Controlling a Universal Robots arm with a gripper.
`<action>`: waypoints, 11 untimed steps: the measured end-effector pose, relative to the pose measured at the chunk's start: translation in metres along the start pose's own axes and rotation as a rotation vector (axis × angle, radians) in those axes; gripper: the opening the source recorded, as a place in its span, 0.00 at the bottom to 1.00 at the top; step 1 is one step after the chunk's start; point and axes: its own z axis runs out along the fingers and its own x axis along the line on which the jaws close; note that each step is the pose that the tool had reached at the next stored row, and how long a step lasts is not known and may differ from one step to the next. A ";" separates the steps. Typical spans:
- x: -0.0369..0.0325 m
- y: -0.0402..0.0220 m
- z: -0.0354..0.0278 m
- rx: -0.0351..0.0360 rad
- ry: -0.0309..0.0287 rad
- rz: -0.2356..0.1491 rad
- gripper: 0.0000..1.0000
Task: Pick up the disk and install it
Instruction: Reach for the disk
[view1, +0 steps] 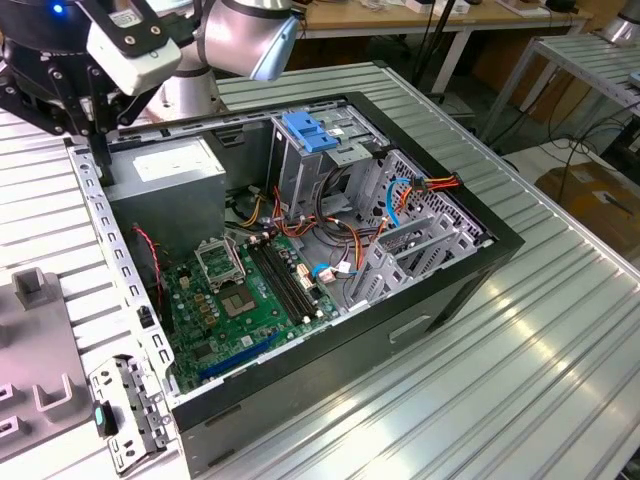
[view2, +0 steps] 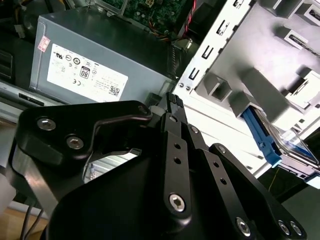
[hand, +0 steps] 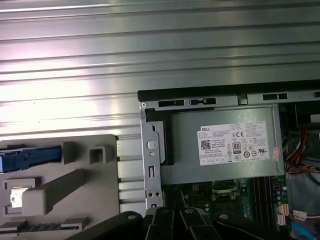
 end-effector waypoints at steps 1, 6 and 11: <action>0.0016 -0.0001 0.0000 0.0000 0.0000 0.000 0.11; 0.0116 -0.0009 -0.0002 0.0000 0.0001 0.000 0.11; 0.0221 -0.0017 -0.0004 0.0000 0.0000 0.000 0.11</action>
